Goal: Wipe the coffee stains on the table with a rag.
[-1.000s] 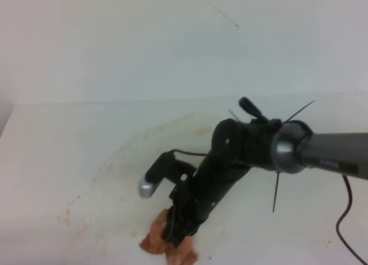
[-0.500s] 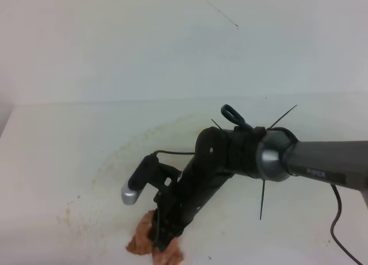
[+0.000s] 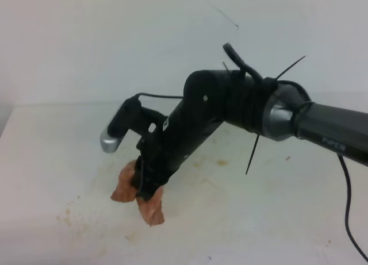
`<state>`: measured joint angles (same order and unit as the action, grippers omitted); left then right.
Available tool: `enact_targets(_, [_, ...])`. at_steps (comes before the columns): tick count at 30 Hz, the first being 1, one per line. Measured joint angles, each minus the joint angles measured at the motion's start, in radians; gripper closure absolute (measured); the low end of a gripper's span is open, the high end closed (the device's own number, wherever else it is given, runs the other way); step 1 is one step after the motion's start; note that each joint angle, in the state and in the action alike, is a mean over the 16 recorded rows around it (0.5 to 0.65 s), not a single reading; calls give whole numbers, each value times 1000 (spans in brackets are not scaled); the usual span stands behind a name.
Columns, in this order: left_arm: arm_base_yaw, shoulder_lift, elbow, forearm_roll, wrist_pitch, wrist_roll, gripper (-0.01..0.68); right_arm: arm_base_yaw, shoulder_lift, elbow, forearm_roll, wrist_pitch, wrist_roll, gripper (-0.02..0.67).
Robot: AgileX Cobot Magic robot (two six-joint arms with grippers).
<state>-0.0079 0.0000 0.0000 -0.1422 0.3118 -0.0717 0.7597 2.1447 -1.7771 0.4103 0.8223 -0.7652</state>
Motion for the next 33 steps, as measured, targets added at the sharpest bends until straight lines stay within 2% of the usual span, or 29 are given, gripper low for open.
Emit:
enact_targets(7, [0,0,0,0,0,0,675,-35,-111,-9,-140,2,174,608])
enact_targets(13, [0,0,0,0,0,0,675,-81,-254,100,-214,-86,300,608])
enact_targets(26, [0,0,0,0,0,0,675,-193,-622,647,-231,-398,384,608])
enact_targets(33, [0,-5,0,0,0,0,675,-269,-704,892,-232,-534,420,608])
